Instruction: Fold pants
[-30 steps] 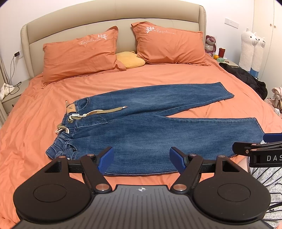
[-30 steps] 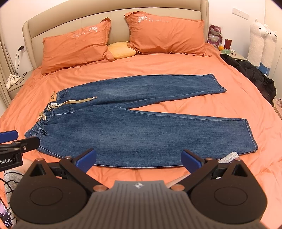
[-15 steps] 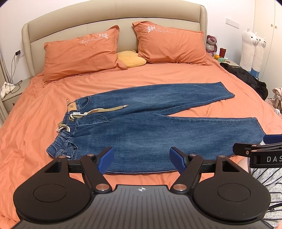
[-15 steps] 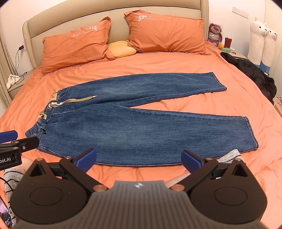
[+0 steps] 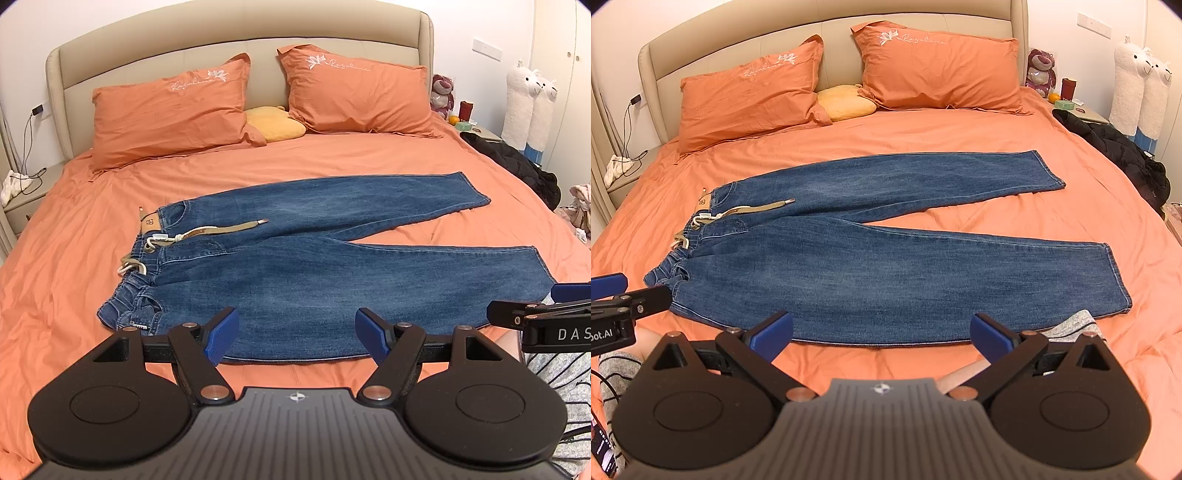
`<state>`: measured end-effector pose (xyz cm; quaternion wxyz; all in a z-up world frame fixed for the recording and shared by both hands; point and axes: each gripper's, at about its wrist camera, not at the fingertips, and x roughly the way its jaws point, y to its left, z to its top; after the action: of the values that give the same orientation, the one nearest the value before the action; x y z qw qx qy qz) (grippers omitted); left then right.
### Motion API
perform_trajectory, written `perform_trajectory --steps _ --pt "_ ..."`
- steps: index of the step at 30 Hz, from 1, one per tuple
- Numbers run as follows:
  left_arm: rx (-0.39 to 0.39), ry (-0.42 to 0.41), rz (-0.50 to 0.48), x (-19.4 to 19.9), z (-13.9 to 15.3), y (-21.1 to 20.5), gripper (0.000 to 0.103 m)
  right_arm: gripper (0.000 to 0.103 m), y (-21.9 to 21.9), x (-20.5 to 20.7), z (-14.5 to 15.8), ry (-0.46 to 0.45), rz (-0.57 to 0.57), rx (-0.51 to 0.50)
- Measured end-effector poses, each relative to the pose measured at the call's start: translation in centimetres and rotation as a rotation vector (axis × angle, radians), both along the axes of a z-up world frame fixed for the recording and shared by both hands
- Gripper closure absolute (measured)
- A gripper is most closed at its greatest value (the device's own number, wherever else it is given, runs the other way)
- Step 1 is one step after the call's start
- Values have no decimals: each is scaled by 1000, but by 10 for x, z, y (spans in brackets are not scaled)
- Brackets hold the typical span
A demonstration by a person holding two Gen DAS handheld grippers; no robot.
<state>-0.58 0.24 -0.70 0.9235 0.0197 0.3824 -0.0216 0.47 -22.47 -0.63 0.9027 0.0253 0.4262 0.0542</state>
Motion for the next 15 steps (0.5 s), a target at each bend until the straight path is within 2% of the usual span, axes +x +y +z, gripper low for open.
perform_trajectory --steps 5,11,15 --pt "3 9 5 0 -1 -1 19 5 -1 -2 -1 -4 2 5" --pt "41 5 33 5 -7 3 19 5 -9 -5 -9 -29 19 34" --pt "60 -12 42 9 -9 12 23 5 -17 3 -20 -55 46 37"
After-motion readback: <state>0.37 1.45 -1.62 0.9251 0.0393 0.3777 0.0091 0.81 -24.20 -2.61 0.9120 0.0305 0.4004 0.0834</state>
